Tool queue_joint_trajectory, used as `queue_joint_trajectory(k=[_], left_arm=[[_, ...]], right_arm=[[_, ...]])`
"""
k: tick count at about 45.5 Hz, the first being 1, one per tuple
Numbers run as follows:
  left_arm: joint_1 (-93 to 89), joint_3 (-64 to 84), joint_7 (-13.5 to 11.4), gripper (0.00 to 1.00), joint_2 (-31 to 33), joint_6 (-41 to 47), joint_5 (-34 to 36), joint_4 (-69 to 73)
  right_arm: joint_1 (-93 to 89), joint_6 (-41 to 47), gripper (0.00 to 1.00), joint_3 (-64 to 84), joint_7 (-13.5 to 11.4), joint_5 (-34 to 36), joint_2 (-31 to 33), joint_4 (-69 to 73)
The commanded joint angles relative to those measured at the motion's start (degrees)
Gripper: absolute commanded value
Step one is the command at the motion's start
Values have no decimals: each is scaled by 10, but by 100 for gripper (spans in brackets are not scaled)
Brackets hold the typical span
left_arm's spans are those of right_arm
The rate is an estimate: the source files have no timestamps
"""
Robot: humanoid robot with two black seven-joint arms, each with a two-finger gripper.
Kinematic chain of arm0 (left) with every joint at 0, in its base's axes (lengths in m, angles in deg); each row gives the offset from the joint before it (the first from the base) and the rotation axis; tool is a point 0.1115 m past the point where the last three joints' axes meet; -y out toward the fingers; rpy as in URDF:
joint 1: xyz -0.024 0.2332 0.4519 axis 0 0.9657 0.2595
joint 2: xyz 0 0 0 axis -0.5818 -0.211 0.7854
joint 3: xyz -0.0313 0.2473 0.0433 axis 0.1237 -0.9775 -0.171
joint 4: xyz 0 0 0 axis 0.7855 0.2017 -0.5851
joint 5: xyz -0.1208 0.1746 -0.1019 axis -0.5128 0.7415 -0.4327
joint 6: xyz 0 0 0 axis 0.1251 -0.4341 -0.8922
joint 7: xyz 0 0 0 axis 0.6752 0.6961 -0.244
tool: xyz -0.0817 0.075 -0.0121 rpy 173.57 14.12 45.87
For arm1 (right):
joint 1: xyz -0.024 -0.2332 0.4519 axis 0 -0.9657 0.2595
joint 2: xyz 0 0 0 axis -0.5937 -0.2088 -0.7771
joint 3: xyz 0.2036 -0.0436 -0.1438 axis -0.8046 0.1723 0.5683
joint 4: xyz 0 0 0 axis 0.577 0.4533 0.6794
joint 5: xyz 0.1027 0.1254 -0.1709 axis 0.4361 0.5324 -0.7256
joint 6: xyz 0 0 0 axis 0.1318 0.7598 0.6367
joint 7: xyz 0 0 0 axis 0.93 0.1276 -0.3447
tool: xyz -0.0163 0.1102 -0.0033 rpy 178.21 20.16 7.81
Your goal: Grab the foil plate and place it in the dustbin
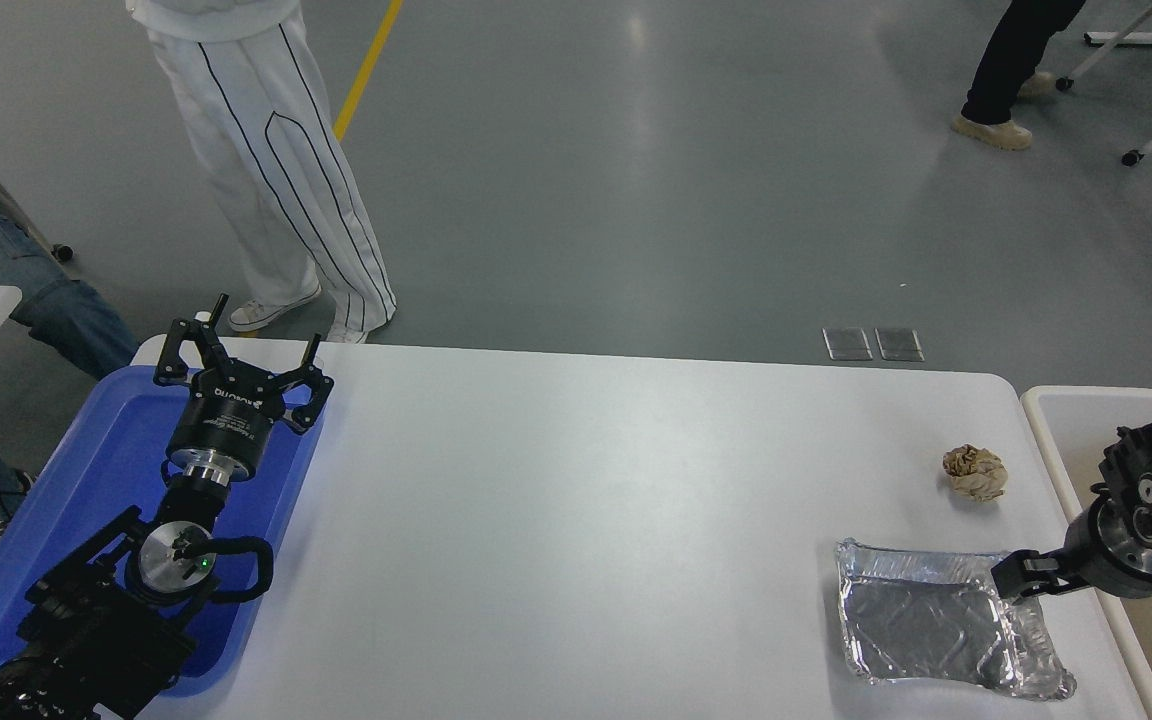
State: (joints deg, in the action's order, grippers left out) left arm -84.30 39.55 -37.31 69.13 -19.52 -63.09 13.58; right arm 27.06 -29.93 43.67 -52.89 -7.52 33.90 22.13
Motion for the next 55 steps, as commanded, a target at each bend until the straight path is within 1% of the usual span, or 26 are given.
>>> queue_joint_trajectory(k=[1,15,25,41,43,47,55], left_arm=[[0,0,0,100,0,0,0,1],[0,0,0,100,0,1,0,0],[0,0,0,100,0,1,0,0],[0,0,0,100,0,1,0,1],[0,0,0,100,0,0,0,1],[0,0,0,100,0,1,0,1],[0,0,0,100,0,0,0,0]], right_arm=[[-42,-7,98,-15,0,6,-3,-33],[-129,-11,98,-101,-1,11,-3,-101],[-132,-15,98,-102,-2,54,-3,-112],[-146,-54,98,-101,-2,54,-8,-112],[-148,-61,97,-100,-2,54,-8,-112],[-153,-69,88,-100,-2,55,-9,-112],[-159,-72,87,-100,-2,54,-9,-112]])
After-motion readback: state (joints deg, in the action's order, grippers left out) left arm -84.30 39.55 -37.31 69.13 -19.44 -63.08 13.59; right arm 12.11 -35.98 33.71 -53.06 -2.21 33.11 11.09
